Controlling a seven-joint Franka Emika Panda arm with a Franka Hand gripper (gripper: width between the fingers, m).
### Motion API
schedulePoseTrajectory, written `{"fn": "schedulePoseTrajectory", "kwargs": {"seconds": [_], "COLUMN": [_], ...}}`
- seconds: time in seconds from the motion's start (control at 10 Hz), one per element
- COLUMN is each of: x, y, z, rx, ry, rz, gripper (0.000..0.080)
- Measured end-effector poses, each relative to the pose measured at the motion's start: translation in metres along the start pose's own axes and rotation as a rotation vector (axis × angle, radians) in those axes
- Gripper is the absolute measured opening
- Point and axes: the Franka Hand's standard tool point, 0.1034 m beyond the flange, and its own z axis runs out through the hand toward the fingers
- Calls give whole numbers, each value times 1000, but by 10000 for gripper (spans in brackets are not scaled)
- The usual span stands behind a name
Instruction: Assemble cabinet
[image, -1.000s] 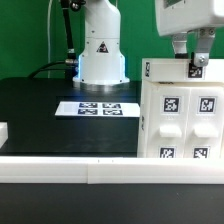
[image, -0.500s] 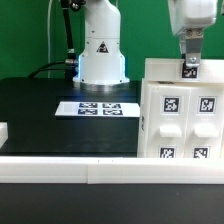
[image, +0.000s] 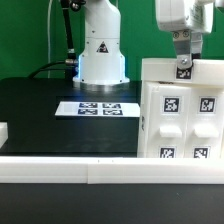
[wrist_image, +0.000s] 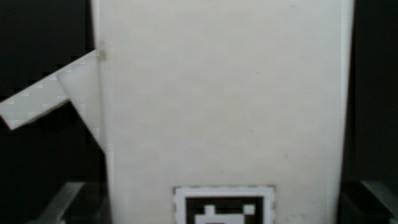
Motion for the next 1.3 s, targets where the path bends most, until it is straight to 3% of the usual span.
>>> {"fn": "schedulePoseTrajectory", "kwargs": {"seconds": [0.3, 0.4, 0.5, 0.9, 1.1, 1.3], "x": [-2, -3, -5, -16, -15, -13], "y": [1, 1, 0, -6, -5, -2], "z": [1, 0, -7, -27, -24, -21], "rx": [-4, -3, 3, 30, 28, -2], "ry": [-9, -11, -22, -61, -58, -27], "rz": [-18, -35, -56, -87, -114, -378], "gripper": [558, 748, 788, 798, 797, 797]}}
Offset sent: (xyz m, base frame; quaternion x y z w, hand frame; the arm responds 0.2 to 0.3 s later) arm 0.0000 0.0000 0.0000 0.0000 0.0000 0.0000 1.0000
